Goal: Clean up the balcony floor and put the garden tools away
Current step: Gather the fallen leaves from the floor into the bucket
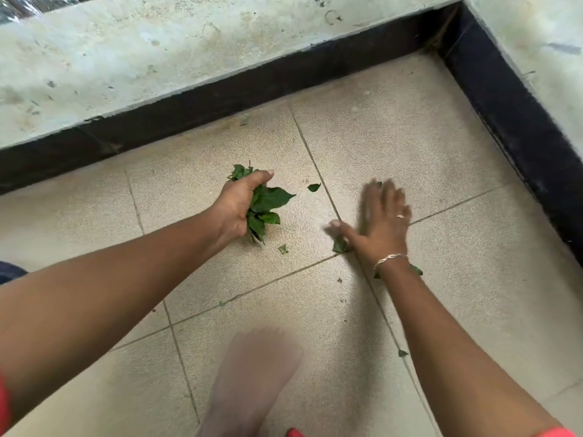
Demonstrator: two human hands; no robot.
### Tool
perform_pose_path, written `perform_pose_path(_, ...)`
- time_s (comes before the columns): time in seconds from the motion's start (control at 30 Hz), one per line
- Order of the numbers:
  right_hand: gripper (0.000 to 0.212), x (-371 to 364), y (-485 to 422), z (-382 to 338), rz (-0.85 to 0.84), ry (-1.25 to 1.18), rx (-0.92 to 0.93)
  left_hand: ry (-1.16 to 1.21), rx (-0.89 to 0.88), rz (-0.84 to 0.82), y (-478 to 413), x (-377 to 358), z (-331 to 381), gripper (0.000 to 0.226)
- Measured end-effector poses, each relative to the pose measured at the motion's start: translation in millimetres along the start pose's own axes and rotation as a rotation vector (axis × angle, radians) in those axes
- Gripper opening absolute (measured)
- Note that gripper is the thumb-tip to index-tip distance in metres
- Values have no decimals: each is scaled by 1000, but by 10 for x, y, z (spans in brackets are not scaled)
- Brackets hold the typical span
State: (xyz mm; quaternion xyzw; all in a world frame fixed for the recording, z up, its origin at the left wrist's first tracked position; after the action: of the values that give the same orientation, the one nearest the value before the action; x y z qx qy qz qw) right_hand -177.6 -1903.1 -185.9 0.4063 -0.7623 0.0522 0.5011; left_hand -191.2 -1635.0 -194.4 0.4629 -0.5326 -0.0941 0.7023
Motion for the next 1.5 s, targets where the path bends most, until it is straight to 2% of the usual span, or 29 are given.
perform_pose_path(0.1,122,-301,-17,-345,-45,104,150,-33,22,47,42,135,24,73)
perform_pose_path(0.17,116,-400,-80,-567,-37,106,201,-39,-23,-46,67,140,60,63)
perform_pose_path(0.23,109,-498,-73,-756,-106,146,277,-41,-40,-34,98,233,86,57)
perform_pose_path(0.3,93,-617,44,-890,-159,241,398,-48,1,-9,95,246,46,52)
perform_pose_path(0.33,80,-654,145,-914,-148,242,466,-20,0,69,93,287,39,48)
perform_pose_path(0.43,42,-602,434,-795,49,152,614,-41,-45,190,109,241,46,35)
perform_pose_path(0.5,37,-488,565,-536,184,192,628,-61,-42,266,88,177,59,24)
perform_pose_path(0.57,37,-285,689,-287,288,204,581,-87,-80,275,71,78,76,31)
perform_pose_path(0.63,38,-78,803,-50,376,122,416,-107,-106,282,68,52,65,24)
perform_pose_path(0.7,57,-8,932,135,423,9,162,-103,-104,299,59,56,60,19)
perform_pose_path(0.8,99,-145,1037,264,392,-177,-202,-80,-92,231,44,45,65,33)
perform_pose_path(0.87,110,-280,959,176,311,-172,-275,-80,-90,192,56,47,72,42)
perform_pose_path(0.93,99,-387,817,10,249,-92,-229,-83,-94,180,59,55,72,42)
perform_pose_path(1.03,63,-471,701,-176,269,-45,-42,-71,-72,199,81,170,69,36)
perform_pose_path(1.1,57,-490,783,-202,294,-53,72,-60,-53,151,97,235,81,41)
perform_pose_path(1.17,57,-432,932,-165,326,-49,225,-167,-58,91,94,140,83,50)
perform_pose_path(1.23,45,-295,1024,-91,357,-25,359,-188,-71,37,125,111,93,54)
perform_pose_path(1.3,30,-138,980,-43,378,-14,412,-201,-75,61,126,104,110,55)
perform_pose_path(1.37,20,24,866,-70,407,-124,316,-199,-64,37,132,140,90,58)
perform_pose_path(1.47,15,119,695,-141,413,-581,-59,-140,-36,39,126,177,87,55)
perform_pose_path(1.5,16,108,647,-221,407,-706,-117,-60,-41,55,138,254,79,53)
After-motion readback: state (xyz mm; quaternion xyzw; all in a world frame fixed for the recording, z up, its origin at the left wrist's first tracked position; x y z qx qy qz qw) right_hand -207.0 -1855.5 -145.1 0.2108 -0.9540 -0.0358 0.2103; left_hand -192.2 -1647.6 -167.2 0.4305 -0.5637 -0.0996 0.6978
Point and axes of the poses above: each hand's wrist, its own y-axis away from the middle knuckle, its own x-axis out of the back of the hand, z = x × y, the point moved 6 cm from there along -y, towards the middle knuckle, and after that the axes turned 9 degrees about -y, right-handed, at the moved point
